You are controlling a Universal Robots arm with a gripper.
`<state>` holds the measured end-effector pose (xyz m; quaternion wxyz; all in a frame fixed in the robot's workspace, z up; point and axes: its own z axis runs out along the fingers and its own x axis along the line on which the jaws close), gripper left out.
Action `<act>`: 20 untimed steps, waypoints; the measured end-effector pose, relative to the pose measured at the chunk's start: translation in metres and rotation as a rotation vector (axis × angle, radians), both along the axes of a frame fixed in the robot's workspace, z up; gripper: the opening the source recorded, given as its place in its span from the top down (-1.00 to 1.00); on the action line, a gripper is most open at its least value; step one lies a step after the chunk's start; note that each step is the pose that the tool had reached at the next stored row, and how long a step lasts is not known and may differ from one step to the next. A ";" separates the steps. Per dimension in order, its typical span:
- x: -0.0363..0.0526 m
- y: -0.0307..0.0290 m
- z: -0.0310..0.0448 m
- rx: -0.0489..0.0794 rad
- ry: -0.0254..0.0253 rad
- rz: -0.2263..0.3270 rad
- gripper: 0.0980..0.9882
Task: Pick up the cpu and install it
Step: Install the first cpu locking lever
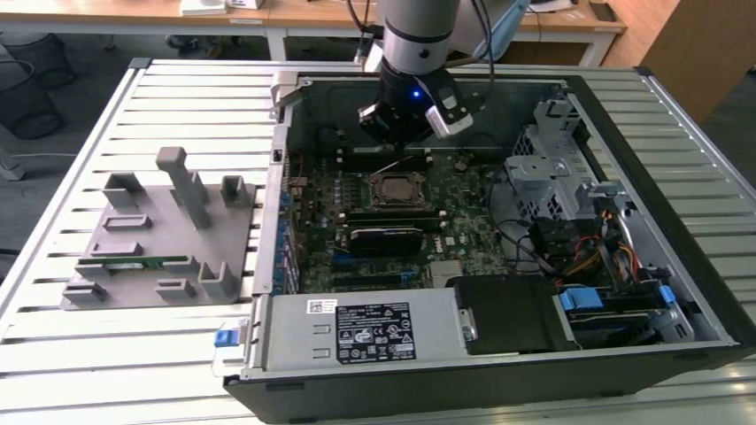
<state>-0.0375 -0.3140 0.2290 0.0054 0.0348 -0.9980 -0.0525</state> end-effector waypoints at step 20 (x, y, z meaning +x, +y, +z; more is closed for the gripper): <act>0.0076 0.0052 -0.0102 0.000 0.0000 0.000 0.98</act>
